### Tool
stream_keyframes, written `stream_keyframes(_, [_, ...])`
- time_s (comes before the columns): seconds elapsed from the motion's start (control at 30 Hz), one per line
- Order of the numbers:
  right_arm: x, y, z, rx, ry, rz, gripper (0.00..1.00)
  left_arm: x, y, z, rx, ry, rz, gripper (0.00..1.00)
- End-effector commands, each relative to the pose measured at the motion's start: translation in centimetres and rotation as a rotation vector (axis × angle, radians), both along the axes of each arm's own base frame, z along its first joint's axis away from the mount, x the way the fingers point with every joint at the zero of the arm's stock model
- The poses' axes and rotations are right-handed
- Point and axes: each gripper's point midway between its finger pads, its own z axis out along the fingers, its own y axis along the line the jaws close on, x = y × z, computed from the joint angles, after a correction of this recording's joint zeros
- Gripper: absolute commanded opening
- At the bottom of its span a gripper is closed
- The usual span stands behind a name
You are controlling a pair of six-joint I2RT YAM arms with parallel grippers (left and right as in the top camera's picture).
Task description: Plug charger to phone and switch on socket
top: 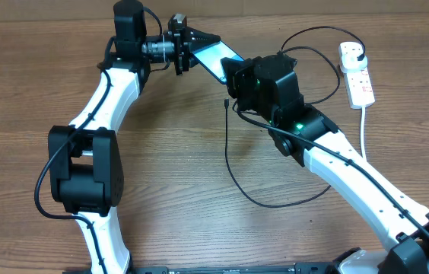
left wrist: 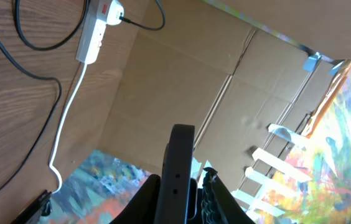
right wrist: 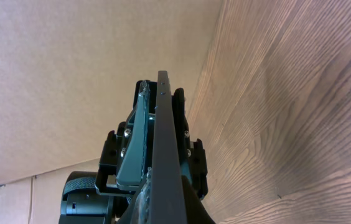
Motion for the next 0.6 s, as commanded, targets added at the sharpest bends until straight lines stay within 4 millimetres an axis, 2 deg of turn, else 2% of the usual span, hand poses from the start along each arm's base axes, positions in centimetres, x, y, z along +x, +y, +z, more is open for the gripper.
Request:
stream_keyframes(0.0, [-1.0, 2.8, -3.4, -0.037, 0.045, 0.101, 0.04, -2.9, -2.6, 2.7, -0.040, -0.021, -0.137, 0.17])
stream_keyframes(0.2, [-0.3, 3.0, -4.4, -0.042, 0.046, 0.092, 0.04, -3.2, -3.1, 2.7, -0.041, -0.032, -0.155, 0.18])
stream_keyframes(0.57, [0.4, 2.4, -3.8, -0.049, 0.007, 0.082, 0.04, -4.0, -3.0, 3.0, -0.055, -0.063, -0.201, 0.22])
